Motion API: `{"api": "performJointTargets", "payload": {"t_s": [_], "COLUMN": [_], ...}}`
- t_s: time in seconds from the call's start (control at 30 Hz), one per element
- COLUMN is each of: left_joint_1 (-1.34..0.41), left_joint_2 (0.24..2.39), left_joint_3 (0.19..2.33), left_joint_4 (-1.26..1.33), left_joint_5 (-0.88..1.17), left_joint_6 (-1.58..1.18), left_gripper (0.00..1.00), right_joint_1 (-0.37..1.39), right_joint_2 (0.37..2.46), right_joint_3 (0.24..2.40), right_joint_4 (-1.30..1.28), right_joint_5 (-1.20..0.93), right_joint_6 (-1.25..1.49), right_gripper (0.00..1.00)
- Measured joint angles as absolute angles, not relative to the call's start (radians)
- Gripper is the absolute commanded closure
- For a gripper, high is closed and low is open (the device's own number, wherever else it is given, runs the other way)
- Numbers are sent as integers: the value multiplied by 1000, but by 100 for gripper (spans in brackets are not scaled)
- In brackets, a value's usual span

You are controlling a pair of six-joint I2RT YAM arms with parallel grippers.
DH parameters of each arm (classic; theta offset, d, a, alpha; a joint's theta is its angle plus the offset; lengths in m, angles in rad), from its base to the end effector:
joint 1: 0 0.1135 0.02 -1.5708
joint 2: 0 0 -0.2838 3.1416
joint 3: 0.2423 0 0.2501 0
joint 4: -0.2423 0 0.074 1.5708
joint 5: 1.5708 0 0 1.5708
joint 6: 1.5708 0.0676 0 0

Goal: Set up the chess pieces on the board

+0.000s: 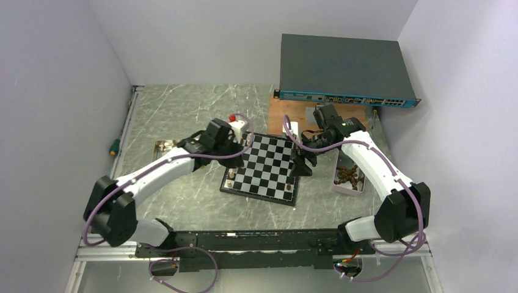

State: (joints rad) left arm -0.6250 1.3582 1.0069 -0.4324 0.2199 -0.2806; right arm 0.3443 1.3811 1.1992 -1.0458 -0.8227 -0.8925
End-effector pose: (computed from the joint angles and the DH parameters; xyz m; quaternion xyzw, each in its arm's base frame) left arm 0.2410 -0.1921 0.2649 0.1988 0.8972 -0.2579 0.2984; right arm 0.2247 0.1332 0.2943 -0.5792 0.6963 0.3369 0.2573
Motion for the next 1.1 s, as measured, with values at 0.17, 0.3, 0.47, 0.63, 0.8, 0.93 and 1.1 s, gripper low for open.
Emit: {"api": "performJointTargets", "payload": {"t_s": [0.17, 0.3, 0.47, 0.63, 0.8, 0.93, 1.1], "left_joint_1": [-725, -776, -809, -820, -824, -825, -826], "left_joint_2": [1521, 1618, 1667, 1716, 1744, 1752, 1757], "left_joint_3": [1070, 1152, 1186, 1198, 1198, 1198, 1198], "left_joint_4": [-455, -488, -500, -508, -522, -523, -529], "left_joint_5": [128, 64, 30, 21, 3, -7, -18], "left_joint_6": [-320, -336, -345, -354, -360, -361, -363], "left_gripper": [100, 100, 100, 99, 97, 85, 73], "right_joint_1": [344, 344, 344, 344, 348, 355, 370], "right_joint_2": [1380, 1376, 1373, 1373, 1373, 1373, 1373], "right_joint_3": [1199, 1188, 1168, 1159, 1154, 1154, 1154], "right_joint_4": [-1040, -1019, -1001, -987, -978, -970, -967], "right_joint_5": [-816, -812, -811, -812, -812, -812, -812], "right_joint_6": [-875, -862, -845, -837, -833, -833, -833], "right_gripper": [27, 27, 27, 27, 27, 27, 27]}}
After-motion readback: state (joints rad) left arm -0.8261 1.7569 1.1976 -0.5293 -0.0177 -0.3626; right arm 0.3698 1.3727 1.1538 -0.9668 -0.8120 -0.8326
